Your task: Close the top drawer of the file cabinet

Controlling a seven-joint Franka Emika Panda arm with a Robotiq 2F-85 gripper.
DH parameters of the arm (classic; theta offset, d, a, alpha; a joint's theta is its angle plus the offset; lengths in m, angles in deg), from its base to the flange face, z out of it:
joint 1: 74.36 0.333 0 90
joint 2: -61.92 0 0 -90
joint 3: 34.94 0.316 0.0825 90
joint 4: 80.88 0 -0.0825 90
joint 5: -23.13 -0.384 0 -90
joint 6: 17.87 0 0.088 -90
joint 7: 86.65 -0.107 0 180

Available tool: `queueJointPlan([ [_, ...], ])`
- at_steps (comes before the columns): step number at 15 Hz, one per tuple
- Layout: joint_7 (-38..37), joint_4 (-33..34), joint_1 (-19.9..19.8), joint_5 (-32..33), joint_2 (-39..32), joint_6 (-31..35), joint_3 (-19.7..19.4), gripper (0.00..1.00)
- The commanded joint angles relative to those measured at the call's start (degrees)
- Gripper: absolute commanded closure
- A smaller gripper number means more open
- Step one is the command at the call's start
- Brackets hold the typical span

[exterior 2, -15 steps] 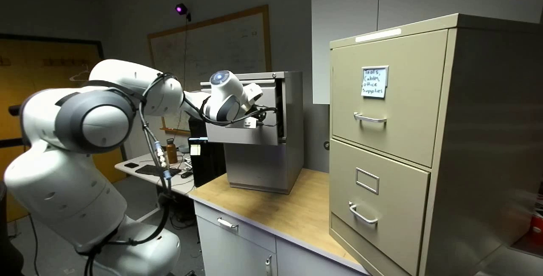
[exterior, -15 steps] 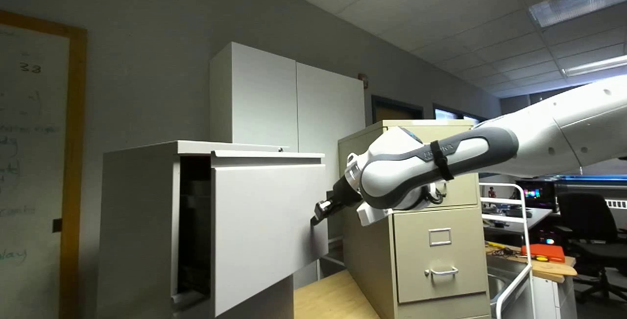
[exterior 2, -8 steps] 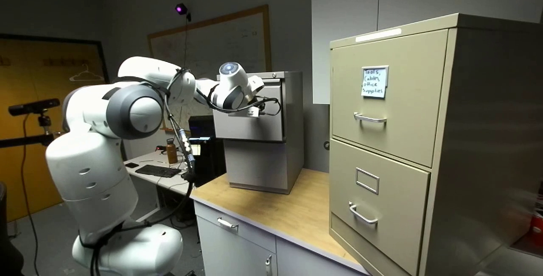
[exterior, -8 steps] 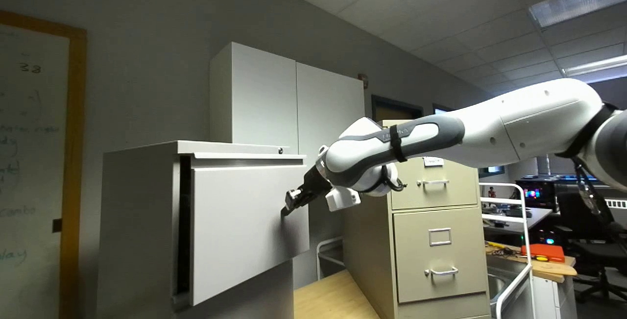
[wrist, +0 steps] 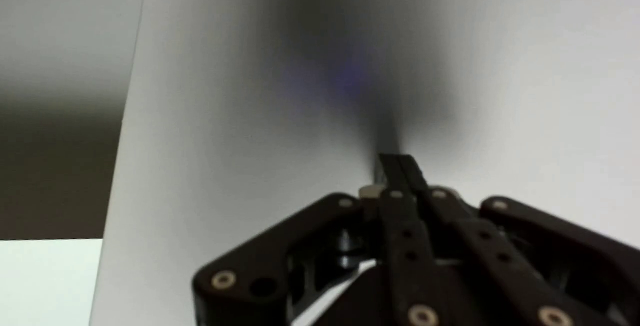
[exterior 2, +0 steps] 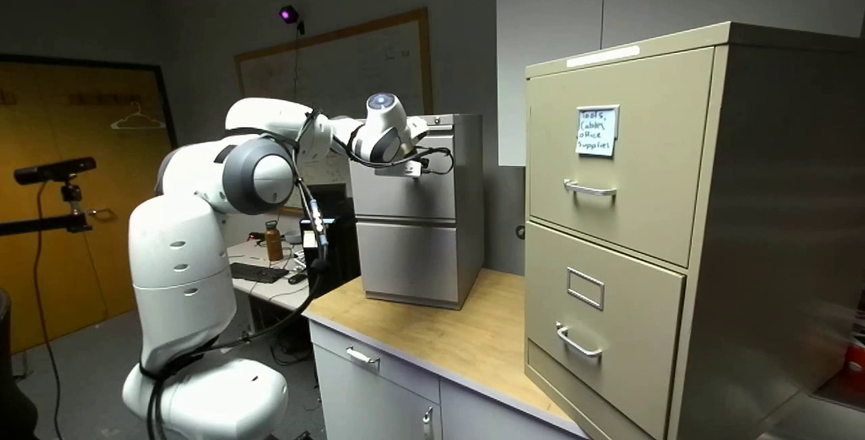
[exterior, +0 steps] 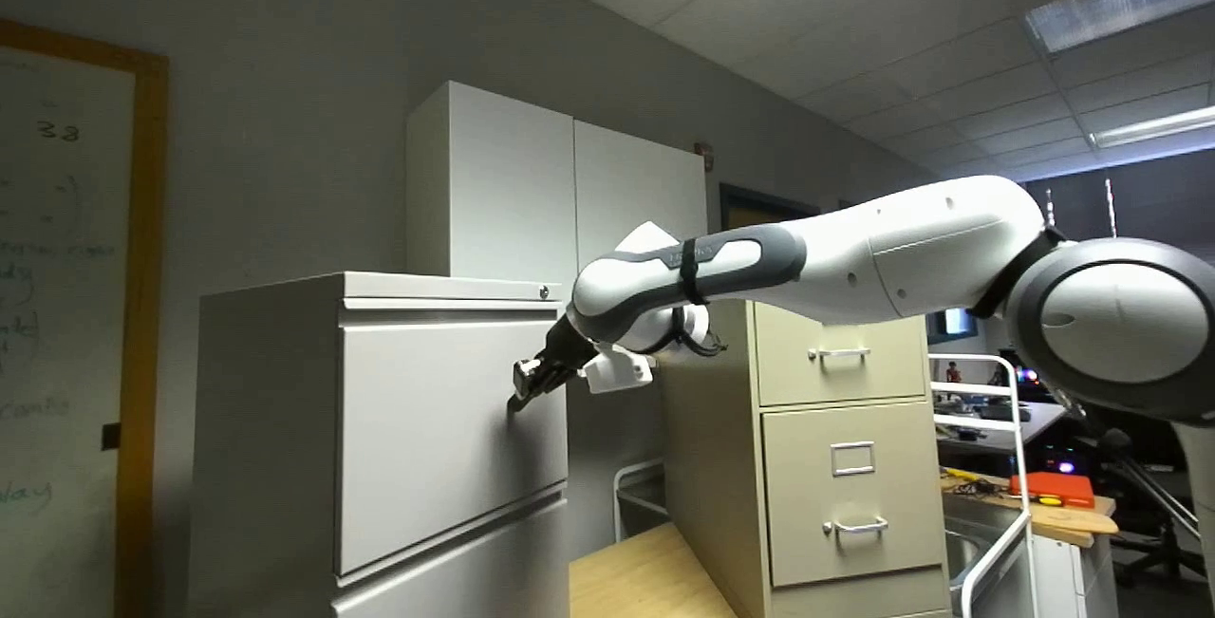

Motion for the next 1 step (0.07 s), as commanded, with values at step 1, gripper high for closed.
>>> queueJointPlan([
  [1, -0.7, 9.93, -5.9, 0.05, -5.84, -3.8, 5.22, 1.0],
])
